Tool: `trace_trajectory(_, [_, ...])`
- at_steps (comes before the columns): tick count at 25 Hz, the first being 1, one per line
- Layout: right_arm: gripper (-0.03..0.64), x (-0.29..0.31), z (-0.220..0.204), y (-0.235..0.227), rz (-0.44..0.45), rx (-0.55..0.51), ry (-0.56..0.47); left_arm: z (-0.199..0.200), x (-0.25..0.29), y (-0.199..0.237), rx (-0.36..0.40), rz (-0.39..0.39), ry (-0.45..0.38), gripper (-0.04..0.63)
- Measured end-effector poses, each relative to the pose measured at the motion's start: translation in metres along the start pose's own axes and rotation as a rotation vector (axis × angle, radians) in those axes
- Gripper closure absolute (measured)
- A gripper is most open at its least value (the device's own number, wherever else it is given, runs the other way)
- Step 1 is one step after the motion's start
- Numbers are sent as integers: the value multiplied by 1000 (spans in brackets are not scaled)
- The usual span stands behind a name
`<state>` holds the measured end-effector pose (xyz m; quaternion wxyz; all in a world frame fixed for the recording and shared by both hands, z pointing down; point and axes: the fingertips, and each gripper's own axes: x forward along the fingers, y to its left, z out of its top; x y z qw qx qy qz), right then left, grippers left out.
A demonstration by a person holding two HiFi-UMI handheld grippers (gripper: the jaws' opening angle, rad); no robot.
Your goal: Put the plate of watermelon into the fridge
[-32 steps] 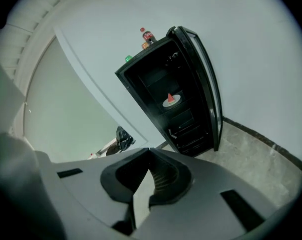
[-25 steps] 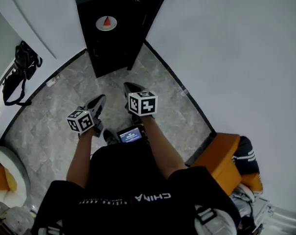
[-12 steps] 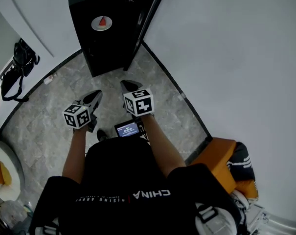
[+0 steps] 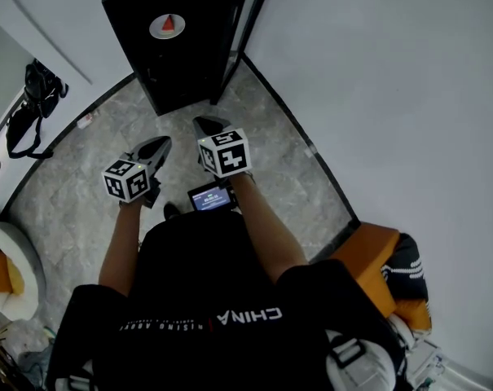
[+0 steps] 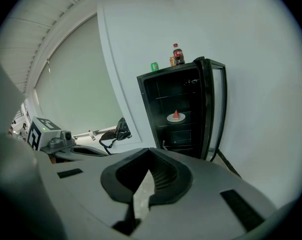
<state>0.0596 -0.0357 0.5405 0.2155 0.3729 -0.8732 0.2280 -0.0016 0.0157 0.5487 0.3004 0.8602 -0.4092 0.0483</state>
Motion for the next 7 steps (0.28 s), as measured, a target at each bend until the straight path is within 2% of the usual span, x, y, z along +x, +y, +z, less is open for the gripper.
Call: trace_trajectory(7, [601,6,2,-9,10,17,5,6,8,6,-7,9,-10,581])
